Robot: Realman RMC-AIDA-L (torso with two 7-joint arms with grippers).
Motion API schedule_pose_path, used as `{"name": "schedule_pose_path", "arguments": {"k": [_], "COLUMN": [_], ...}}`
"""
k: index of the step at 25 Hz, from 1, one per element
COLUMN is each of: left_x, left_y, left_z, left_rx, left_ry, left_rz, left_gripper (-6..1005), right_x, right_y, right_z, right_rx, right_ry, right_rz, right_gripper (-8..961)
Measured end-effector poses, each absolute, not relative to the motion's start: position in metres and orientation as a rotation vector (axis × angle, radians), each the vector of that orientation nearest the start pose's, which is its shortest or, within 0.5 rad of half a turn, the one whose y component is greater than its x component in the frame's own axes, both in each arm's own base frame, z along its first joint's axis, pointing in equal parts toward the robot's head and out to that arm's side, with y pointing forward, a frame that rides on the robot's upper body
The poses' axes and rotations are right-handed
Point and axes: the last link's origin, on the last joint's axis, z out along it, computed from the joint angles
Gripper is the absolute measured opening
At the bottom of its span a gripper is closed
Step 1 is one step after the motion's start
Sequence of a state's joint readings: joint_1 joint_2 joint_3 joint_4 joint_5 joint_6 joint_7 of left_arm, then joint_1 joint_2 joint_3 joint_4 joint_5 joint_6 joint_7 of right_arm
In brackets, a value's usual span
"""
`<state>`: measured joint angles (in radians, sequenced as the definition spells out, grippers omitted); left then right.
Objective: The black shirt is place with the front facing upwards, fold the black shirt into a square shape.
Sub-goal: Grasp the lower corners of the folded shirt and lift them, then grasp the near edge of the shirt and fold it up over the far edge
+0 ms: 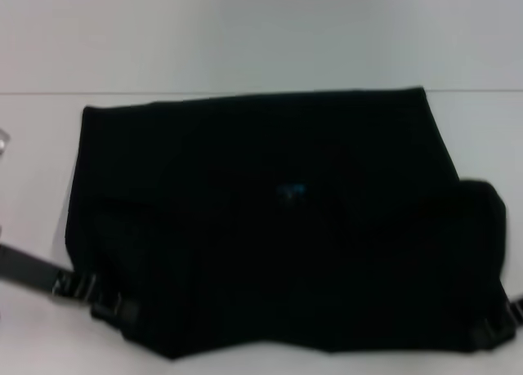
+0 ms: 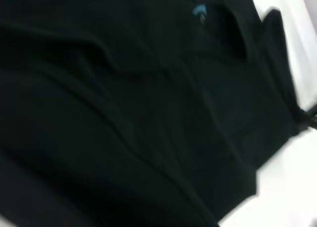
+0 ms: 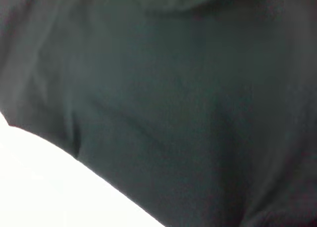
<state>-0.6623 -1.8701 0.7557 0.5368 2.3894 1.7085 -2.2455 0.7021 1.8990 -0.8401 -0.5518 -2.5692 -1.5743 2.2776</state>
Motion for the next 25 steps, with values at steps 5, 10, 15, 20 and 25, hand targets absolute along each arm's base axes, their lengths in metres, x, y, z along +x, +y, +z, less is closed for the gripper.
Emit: {"name": "schedule_pose_path", "arguments": {"k": [5,10,15,20,25], "left_x": [-0.291,-0.294,-0.294,-0.292,-0.295], "left_y": [0.298,0.282,0.281,0.294,0.316], "left_z": [0.039,0.040,0.041,0.055,0.077], "left_rx": [-2.763,-2.837,-2.845,-2.783,-2.598], "left_ry": [-1.891,-1.909,-1.907,-1.861,-1.816], "left_rz": [0.003,0.086,0.069,-0.150,-0.451], "left_gripper": [25,25,26,26,25], "right_x": [0.316,0.314,0.315,0.316,0.316], "right_y": [0.305,0.289,0.292,0.304,0.320], "right_z": [0.022,0.019,0.019,0.029,0.054], "right_rx": [-2.703,-2.825,-2.796,-2.706,-2.542], "right_ry": [1.685,1.665,1.671,1.704,1.773], "right_rz": [-0.396,-0.398,-0.362,-0.193,0.120], "right_gripper": [69,70,70,68,66]}}
